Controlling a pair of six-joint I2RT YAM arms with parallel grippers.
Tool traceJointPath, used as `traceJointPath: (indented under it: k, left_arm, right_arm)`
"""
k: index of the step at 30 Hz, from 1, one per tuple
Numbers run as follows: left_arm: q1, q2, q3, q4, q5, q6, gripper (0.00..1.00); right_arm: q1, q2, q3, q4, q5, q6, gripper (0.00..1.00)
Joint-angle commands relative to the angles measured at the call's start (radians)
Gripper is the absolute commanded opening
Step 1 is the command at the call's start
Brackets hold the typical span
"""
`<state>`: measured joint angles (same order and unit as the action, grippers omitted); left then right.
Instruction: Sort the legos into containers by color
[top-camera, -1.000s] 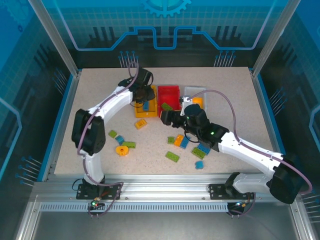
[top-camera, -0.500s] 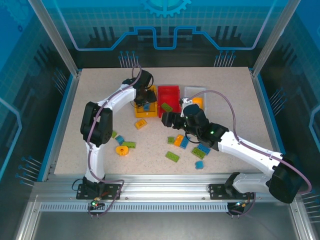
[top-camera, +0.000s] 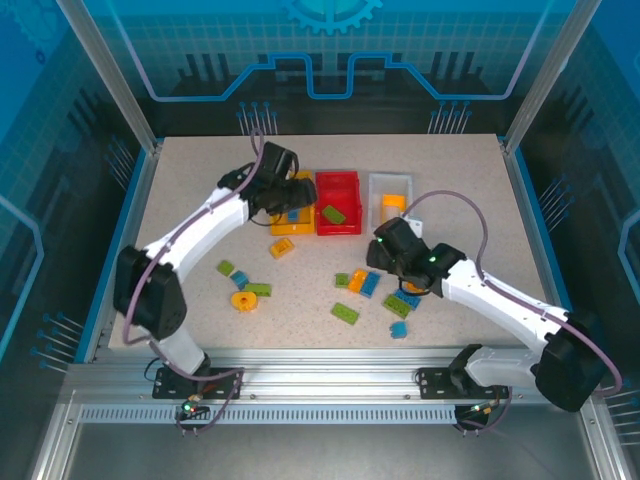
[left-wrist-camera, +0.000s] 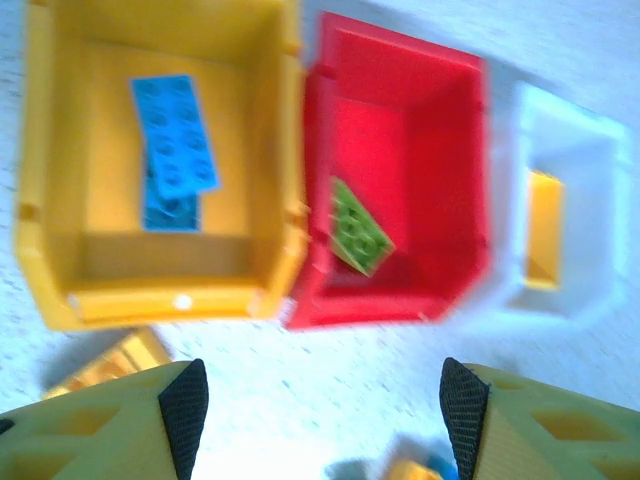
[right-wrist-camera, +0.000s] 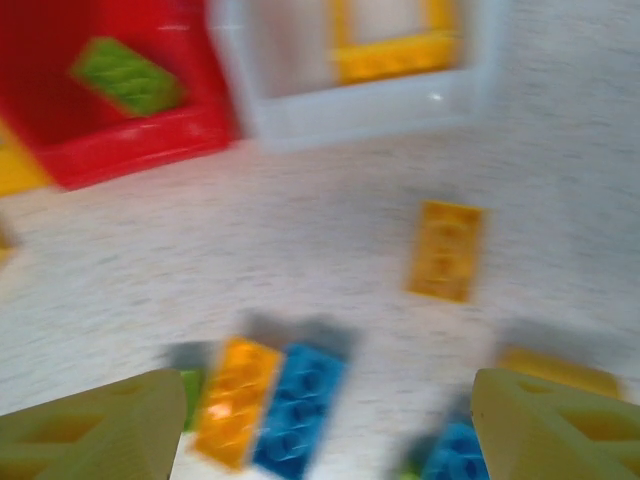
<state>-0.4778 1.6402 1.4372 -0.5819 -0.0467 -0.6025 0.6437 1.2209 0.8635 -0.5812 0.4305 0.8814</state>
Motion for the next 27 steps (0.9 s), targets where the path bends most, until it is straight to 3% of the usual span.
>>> traceJointPath:
  k: [1,7,11,21,27]
  left_arm:
    - [-0.109,-0.108,-0.121,0.087,0.035,0.001,0.68]
    - [-0.31,-0.284,-0.337,0.252,0.009,0.015,0.73]
    - [-0.397,-0.363,-0.433,0.308,-0.032,0.012,0.74]
    - [-0.435,-0.413,-0.482,0.302,-0.045,-0.008,0.73]
    - [-0.44,-0.42,-0.477,0.306,-0.053,-0.008,0.73]
  right_arm:
    - [-0.092,0.049,-0.029,-0.072,-0.04,-0.057,0.77]
    - [-0.175,0.219,0.008,0.05,-0.095,-0.122,0.79]
    - [-0.22,0.313,0.046,0.092,-0.126,-0.118,0.78]
    - [-0.249,0.451,0.092,0.162,-0.174,-0.119,0.63]
    - [-0.261,0.478,0.096,0.163,-0.165,-0.108,0.39]
